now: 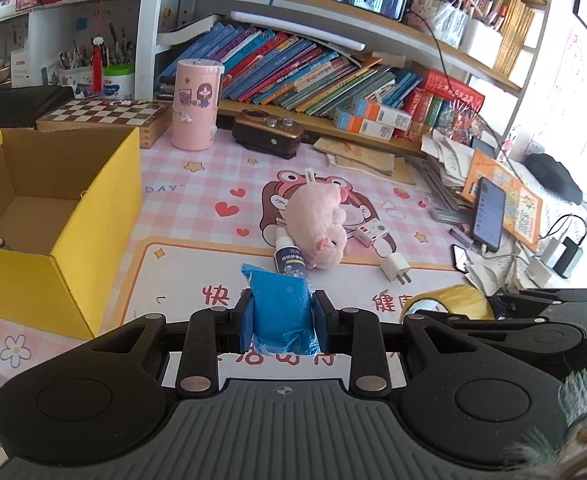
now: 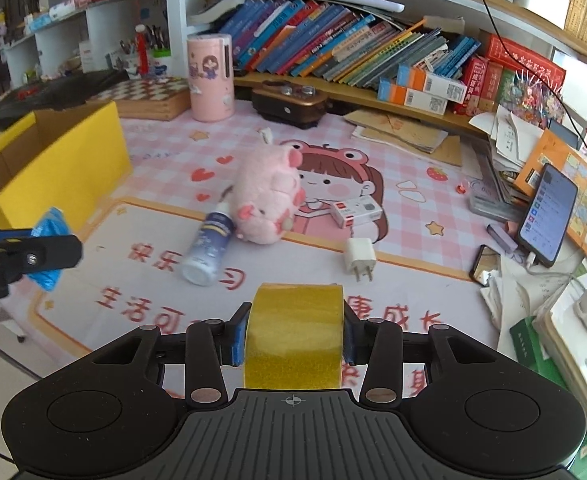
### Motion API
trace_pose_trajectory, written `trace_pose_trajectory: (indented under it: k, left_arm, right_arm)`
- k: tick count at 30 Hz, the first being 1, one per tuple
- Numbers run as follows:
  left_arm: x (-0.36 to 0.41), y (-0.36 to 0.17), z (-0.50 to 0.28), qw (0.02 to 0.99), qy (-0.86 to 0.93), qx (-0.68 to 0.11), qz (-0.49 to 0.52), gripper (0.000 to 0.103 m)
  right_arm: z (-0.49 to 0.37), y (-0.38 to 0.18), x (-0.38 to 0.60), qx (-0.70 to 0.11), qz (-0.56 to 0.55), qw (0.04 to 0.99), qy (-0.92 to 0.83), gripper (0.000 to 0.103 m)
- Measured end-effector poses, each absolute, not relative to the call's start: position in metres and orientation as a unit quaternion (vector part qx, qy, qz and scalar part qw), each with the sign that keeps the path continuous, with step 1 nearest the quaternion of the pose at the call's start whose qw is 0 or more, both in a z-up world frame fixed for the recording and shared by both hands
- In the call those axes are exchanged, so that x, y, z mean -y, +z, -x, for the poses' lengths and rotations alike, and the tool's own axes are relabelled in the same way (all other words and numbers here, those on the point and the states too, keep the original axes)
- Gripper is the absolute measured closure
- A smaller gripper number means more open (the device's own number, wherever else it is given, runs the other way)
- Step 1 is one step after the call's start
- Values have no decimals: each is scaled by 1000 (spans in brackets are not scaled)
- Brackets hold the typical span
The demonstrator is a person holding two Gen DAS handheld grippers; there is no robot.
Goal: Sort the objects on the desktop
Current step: 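Carry the blue toy and yellow tape with both tools toward the yellow box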
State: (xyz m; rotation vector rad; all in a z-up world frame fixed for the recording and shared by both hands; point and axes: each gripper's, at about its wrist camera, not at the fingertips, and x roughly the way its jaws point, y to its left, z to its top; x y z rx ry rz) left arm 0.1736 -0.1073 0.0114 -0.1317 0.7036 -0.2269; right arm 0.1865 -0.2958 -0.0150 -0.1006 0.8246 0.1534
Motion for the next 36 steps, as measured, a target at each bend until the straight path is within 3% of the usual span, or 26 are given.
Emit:
trace_pose_trajectory:
  k: [36]
  left_arm:
    - [-40, 5, -28, 921, -137, -360, 61, 76]
  right_arm:
    - [-27, -3, 140, -417, 10, 903, 102, 61]
